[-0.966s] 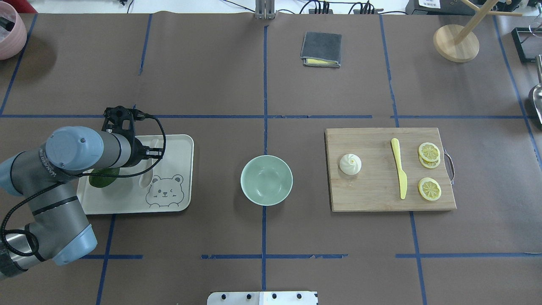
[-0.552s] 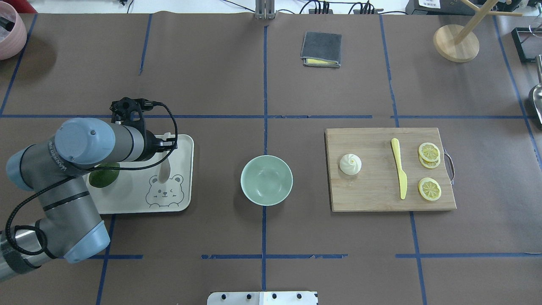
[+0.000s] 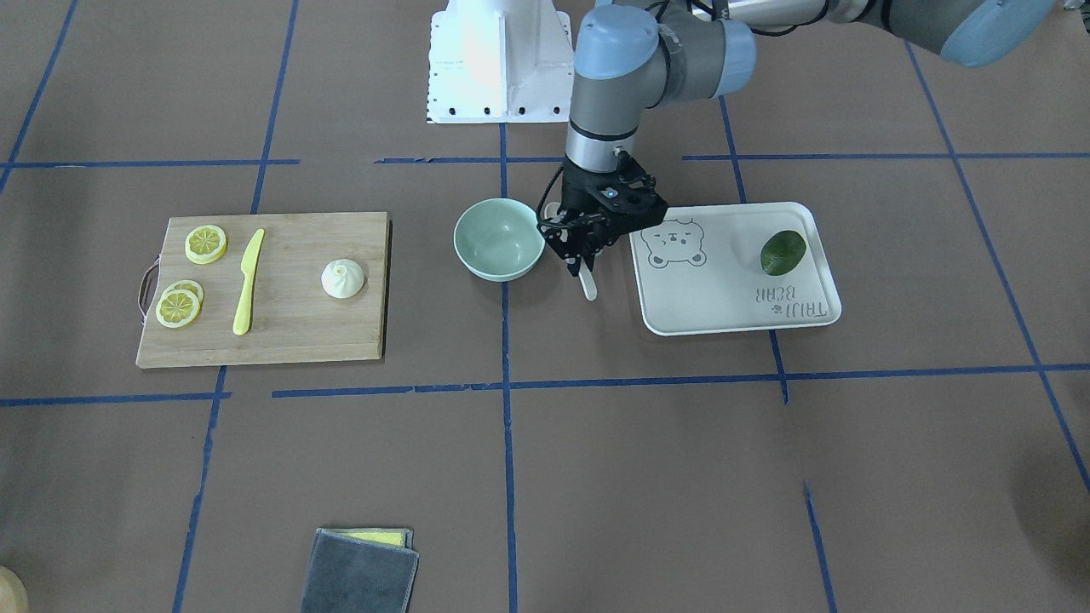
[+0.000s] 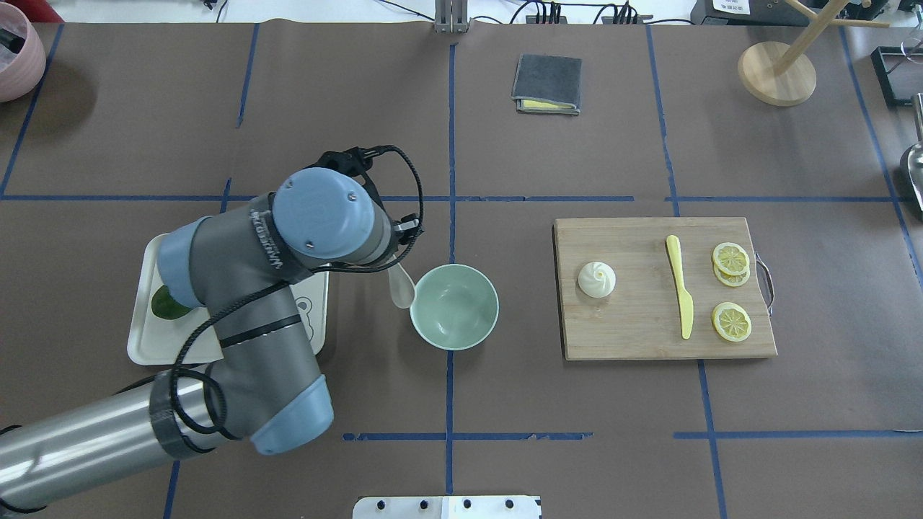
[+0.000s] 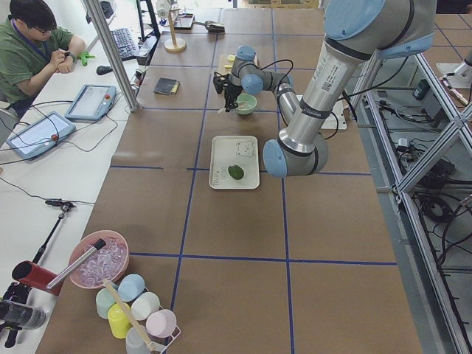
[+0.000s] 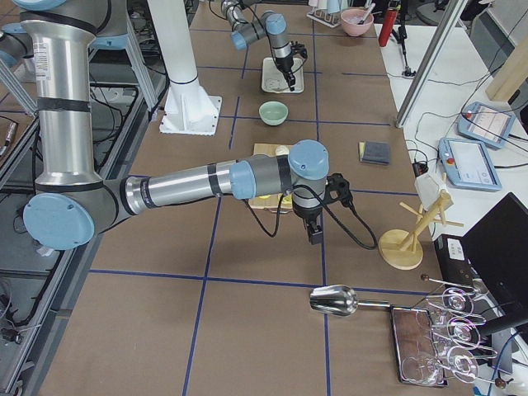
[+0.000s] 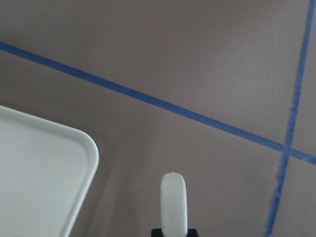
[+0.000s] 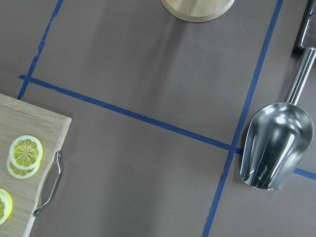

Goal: Put spoon and bun in bowl

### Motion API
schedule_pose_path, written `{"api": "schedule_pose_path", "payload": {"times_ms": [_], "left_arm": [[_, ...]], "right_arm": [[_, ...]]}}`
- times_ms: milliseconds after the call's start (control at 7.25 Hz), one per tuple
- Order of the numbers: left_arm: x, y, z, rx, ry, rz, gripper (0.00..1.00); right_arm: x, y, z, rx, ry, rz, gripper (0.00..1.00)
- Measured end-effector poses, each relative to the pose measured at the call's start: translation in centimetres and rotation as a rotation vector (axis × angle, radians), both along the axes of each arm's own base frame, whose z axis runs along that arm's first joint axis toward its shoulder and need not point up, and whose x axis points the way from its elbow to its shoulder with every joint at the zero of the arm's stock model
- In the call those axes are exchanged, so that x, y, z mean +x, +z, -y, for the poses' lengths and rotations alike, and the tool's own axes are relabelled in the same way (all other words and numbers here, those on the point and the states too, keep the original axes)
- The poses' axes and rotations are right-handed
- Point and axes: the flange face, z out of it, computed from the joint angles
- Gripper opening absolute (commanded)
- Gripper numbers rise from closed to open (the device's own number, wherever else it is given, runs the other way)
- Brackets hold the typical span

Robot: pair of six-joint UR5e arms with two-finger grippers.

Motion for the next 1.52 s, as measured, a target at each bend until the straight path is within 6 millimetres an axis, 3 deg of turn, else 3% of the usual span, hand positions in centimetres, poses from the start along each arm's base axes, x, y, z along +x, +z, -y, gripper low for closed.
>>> {"api": "schedule_pose_path", "payload": {"times_ms": [138,276,414,552,828,966,1103,1379,1517], "left_arm": [[2.7,-2.0,-0.6,-0.027,-0.013,-0.008,0.0],[4.5,-2.7,-1.1,-0.042,-0.017,-0.004,0.31],[5.4,-2.6,-1.3,-0.044,-0.013,0.007,0.69],[5.7,-2.2,-1.4,-0.031,0.001,0.02,1.0],[4.6,-1.5,-1.7,0.053,0.078,0.05,1.0],[1.9,-1.1,-2.0,0.144,0.14,0.059,1.0],[-2.5,-0.7,-1.3,0.267,0.213,0.073,1.0],[-13.0,1.7,3.8,0.47,0.392,0.13,1.0],[-19.3,4.3,7.1,0.546,0.47,0.175,1.0]], "right_arm": [[0.0,0.0,0.0,0.0,0.0,0.0,1.0],[0.0,0.0,0.0,0.0,0.0,0.0,1.0],[0.0,-0.1,0.0,0.001,0.0,0.0,1.0],[0.0,-0.1,0.0,0.002,0.0,0.0,1.0],[0.0,-0.2,0.0,0.003,0.0,0.001,1.0],[0.0,-0.2,0.0,0.003,0.0,0.001,1.0],[0.0,-0.1,0.0,0.001,0.0,0.002,1.0],[0.0,0.0,0.0,-0.002,0.001,0.001,1.0],[0.0,0.0,0.0,-0.003,0.001,0.002,1.0]]}}
